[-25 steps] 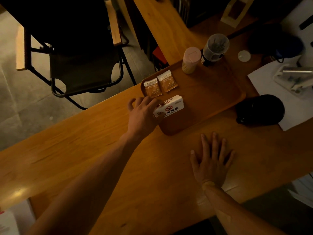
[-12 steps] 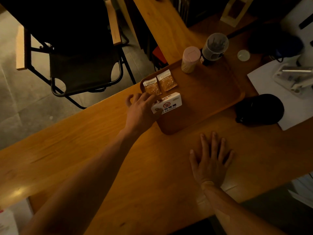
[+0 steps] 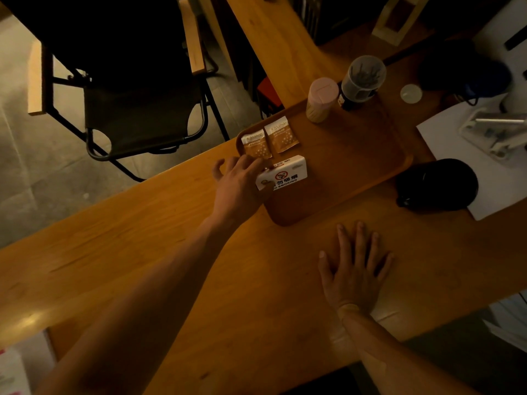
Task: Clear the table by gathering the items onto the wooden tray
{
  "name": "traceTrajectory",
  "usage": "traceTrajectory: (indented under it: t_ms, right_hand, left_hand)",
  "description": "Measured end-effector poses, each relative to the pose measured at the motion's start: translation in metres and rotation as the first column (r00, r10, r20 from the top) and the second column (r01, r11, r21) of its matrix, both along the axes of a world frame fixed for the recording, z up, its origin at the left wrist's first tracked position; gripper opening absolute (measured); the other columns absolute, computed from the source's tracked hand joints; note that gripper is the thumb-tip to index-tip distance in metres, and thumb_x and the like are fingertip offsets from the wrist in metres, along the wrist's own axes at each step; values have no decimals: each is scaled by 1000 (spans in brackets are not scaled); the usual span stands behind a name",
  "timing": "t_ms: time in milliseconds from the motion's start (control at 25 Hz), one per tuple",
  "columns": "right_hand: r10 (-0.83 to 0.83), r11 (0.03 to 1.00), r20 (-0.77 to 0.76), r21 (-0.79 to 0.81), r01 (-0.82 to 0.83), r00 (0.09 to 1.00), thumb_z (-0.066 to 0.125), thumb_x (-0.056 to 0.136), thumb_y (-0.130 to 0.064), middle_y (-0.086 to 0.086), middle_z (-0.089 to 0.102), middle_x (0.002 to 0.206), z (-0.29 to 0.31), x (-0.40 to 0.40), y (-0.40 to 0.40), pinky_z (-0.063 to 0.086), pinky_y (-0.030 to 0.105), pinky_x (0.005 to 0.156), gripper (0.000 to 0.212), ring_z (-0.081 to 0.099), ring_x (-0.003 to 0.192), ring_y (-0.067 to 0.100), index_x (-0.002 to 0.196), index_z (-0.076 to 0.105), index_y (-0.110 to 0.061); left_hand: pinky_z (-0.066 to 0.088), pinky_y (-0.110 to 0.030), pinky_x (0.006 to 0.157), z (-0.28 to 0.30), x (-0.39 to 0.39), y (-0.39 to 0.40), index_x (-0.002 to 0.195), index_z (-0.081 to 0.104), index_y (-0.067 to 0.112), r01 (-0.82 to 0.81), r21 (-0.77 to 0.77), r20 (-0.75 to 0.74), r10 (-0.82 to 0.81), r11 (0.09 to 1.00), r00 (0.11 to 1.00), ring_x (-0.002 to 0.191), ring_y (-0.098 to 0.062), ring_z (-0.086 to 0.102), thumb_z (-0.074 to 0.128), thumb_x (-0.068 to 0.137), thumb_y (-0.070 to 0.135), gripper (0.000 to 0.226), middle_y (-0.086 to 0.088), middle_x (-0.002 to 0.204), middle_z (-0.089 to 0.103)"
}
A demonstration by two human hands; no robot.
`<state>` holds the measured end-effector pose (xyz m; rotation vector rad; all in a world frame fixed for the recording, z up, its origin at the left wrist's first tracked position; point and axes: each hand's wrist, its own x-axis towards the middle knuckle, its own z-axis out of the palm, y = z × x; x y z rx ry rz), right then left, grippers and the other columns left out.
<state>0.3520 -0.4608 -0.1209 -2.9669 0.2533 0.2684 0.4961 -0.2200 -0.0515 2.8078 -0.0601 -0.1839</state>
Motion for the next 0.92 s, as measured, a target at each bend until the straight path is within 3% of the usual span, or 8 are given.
traceTrajectory:
  t_ms: [720, 920]
  right_hand:
    - [7, 1000, -19, -12, -7, 1000, 20, 91, -68, 1, 11, 164, 5, 2, 0, 4, 63, 117, 71, 6, 151, 29, 153, 18, -36]
    - [14, 1000, 24, -23, -13, 1000, 21, 91, -67, 3, 14, 164, 9, 2, 3, 4, 63, 117, 70, 8, 150, 30, 153, 19, -35]
  left_hand:
    - [21, -55, 108, -3, -4, 1, 122, 56, 27, 2, -18, 17, -2, 1000, 1000, 123, -31, 45, 69, 82, 39, 43, -5, 128, 57]
    - [25, -55, 110, -7, -21, 10, 137, 45, 22, -64, -44, -19, 64, 997, 998, 129, -30, 41, 68, 82, 44, 63, -9, 139, 48]
